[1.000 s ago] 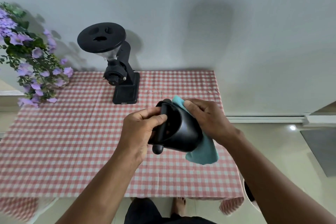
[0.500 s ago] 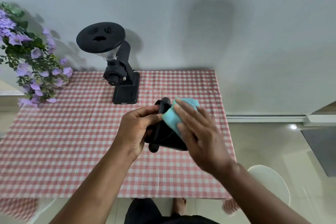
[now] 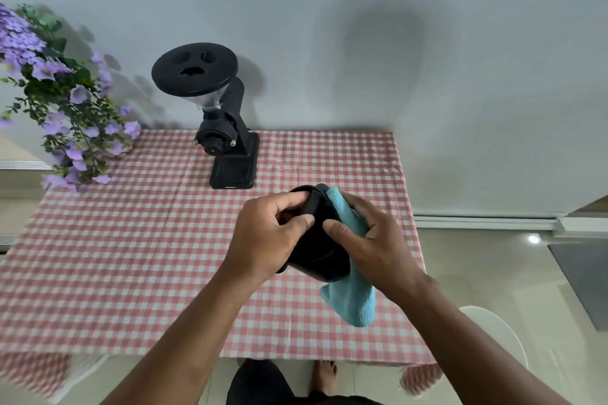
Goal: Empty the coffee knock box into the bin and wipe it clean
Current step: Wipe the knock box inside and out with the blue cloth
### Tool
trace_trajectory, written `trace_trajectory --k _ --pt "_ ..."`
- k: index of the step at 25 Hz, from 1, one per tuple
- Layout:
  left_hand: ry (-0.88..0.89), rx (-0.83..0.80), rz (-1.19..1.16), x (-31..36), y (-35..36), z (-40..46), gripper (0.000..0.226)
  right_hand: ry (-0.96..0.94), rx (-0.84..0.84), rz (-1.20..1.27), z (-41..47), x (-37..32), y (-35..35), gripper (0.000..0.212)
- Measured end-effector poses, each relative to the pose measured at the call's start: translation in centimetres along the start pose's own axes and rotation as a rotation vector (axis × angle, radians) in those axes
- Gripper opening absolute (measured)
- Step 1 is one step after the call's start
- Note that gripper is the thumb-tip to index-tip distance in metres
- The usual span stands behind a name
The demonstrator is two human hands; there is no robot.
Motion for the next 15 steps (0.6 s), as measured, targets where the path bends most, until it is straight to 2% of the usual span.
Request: trace_trajectory --k 2,5,6,7,8,11,13,15 --pt "0.093 0.033 0.098 1.0 -0.2 -0.3 0.035 0.035 0.045 0.106 -0.1 0.3 -0.1 0.039" --pt "0.248 0.225 0.149 2.3 -2.1 -1.3 0.032 0.061 0.138 0.252 -0.7 0.6 -0.2 0.032" --pt "0.233 0.269 0.151 1.8 -2.7 -1.7 0.035 0.07 0.172 0.29 -0.8 0.7 -0.4 0.031" --pt "0.138 0.262 0.113 0.4 -3.1 -1.9 0.039 0.072 0.206 0.314 -0.9 0.9 -0.6 0.03" --pt "-0.031 0.187 0.015 -1.8 -2.6 -2.0 0.044 0.073 0.233 0.331 -1.0 1.1 -0.8 0.03" --pt "-0.564 -0.137 -0.604 -6.1 2.3 -4.5 0.048 0.055 0.244 0.369 -1.4 1.1 -0.6 0.03" --pt "-0.633 -0.161 -0.805 -6.2 3.4 -5.1 0.045 0.022 0.225 0.383 -1.4 0.6 -0.4 0.032" --pt "-0.58 -0.074 -0.837 -6.1 2.8 -4.4 0.04 -0.011 0.226 0.369 -1.3 0.1 -0.7 0.027"
Point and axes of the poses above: each hand's wrist, its own z-axis towards the middle knuckle, its own y-axis out of the palm, x = y × z, the point moved 10 cm from there along z, towards the middle knuckle, and after that the axes turned 1 degree about -z, right-handed, at the moved point
